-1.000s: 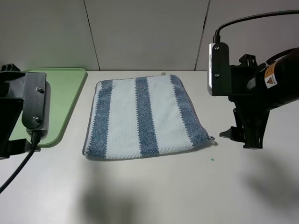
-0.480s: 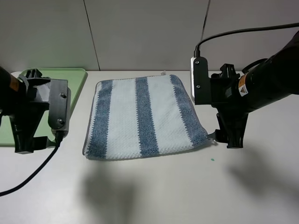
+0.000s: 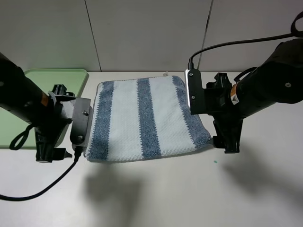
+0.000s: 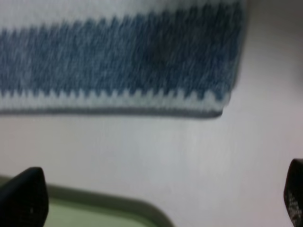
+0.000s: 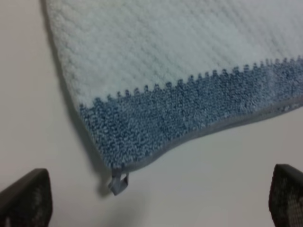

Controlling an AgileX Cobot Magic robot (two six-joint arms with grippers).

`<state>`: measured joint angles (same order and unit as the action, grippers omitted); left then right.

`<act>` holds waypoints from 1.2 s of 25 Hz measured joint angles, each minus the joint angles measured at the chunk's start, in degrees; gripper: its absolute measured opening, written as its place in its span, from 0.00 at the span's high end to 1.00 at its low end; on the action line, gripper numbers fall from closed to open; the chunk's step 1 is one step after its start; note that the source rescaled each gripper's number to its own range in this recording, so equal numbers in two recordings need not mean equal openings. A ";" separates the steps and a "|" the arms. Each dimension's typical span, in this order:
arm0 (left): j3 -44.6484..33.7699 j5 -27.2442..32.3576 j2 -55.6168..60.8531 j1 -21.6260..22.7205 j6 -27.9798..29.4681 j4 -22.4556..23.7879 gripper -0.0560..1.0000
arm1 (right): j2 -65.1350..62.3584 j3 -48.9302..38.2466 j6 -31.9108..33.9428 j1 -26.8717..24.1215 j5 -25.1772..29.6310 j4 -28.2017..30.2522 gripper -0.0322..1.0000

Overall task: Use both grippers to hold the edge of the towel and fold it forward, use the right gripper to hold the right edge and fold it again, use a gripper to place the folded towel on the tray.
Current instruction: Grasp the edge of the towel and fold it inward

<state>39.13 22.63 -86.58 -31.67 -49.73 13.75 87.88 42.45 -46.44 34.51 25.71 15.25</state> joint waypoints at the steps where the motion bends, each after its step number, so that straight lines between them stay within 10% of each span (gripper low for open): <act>1: 0.00 -0.66 -0.81 -1.06 0.00 0.00 0.00 | 0.38 0.00 0.00 0.00 -0.35 0.00 0.00; 30: 0.91 -13.47 -17.02 -3.55 -0.05 4.34 0.01 | 5.38 0.04 0.00 0.00 -4.83 0.00 0.00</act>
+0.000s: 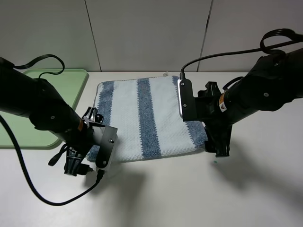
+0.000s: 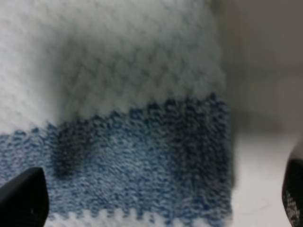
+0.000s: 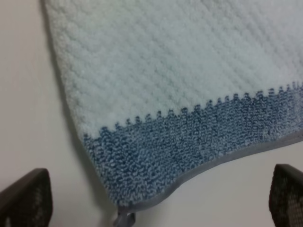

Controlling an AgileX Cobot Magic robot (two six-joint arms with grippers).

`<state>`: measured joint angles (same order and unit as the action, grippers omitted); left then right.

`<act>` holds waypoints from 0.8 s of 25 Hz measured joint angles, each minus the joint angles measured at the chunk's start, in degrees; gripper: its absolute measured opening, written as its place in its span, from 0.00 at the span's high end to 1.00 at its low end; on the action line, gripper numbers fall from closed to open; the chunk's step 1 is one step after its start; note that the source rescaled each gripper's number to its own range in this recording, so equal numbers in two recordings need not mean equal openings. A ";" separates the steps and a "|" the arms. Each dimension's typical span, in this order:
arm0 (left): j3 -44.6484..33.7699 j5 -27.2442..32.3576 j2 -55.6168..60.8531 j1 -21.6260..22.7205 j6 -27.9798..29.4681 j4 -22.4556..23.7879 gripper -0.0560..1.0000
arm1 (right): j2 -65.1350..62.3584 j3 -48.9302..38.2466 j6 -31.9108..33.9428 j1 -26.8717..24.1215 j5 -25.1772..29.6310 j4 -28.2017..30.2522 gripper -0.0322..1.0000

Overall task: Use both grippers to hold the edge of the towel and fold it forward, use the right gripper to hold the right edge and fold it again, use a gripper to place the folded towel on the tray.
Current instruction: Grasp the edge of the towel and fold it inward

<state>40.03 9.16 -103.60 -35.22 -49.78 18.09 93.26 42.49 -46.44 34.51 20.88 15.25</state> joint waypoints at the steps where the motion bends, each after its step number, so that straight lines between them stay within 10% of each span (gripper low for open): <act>1: 0.35 0.00 -0.12 0.00 0.00 0.00 0.01 | 0.00 0.00 0.00 0.00 -0.07 0.00 0.00; 20: 1.26 0.73 -0.98 0.00 -0.10 3.85 0.18 | 0.00 0.00 0.00 0.00 -0.63 0.00 0.00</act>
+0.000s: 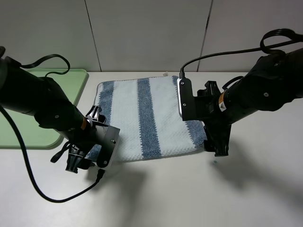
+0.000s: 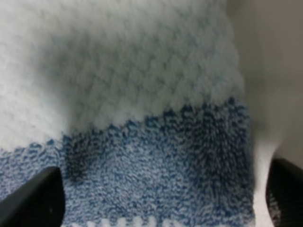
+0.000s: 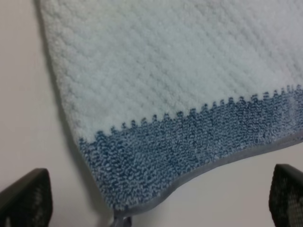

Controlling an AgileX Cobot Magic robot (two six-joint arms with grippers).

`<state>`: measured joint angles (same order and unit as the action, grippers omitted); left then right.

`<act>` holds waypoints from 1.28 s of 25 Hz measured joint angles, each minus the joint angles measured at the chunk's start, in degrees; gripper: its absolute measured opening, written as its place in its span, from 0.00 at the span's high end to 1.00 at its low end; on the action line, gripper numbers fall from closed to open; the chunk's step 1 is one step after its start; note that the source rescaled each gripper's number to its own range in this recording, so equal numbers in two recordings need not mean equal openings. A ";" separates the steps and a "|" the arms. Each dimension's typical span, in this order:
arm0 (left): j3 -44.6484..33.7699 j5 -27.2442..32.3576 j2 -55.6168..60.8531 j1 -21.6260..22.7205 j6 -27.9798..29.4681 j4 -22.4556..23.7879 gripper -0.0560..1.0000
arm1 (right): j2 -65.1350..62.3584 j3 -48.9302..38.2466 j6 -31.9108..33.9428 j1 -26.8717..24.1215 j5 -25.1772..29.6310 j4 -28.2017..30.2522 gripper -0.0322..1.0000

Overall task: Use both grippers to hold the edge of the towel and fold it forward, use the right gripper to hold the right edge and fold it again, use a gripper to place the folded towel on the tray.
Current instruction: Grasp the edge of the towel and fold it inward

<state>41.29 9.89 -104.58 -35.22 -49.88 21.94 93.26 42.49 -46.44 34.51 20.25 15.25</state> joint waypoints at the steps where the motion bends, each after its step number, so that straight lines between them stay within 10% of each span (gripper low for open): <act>1: 0.00 0.17 -0.15 0.00 0.00 0.13 0.19 | 0.00 0.00 0.00 0.00 0.00 0.00 0.00; 22: -0.05 -0.36 -1.02 0.00 -0.04 0.65 0.89 | 0.25 0.00 -1.18 0.00 -0.10 1.32 0.00; 32: -0.05 -0.37 -1.02 0.00 -0.04 0.77 0.94 | 4.39 0.00 -2.14 0.00 -1.03 6.02 0.00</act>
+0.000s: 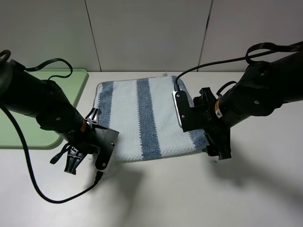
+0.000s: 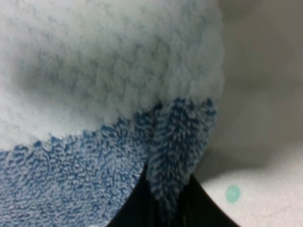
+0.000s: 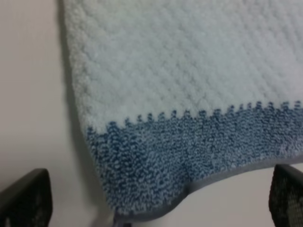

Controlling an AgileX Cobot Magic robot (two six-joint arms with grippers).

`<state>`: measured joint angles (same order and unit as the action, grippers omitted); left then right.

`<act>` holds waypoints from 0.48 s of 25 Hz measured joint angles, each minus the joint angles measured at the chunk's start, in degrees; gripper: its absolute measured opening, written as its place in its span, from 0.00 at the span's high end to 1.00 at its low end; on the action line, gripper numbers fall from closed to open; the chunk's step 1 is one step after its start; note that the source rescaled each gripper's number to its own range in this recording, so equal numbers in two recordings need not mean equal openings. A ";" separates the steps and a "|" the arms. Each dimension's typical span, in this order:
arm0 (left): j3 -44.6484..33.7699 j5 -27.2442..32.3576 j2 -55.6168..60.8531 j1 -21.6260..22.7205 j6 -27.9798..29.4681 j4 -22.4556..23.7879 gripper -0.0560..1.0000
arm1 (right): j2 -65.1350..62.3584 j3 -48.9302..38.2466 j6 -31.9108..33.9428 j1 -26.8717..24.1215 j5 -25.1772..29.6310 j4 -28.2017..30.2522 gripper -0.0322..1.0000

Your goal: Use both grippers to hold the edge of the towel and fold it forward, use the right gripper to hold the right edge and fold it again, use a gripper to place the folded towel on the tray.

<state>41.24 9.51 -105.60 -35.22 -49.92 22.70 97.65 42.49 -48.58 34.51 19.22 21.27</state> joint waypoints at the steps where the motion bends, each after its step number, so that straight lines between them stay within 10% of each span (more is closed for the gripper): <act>1: 0.00 0.00 0.00 0.00 0.00 0.05 0.94 | 0.40 0.00 -0.01 0.00 -0.28 0.60 0.00; 12: 0.00 -0.05 0.00 0.00 0.00 0.02 0.94 | 6.33 0.06 -0.16 -4.33 -4.40 3.56 0.00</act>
<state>41.24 9.47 -105.60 -35.22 -49.92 22.72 103.99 42.56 -48.74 30.18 14.82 24.83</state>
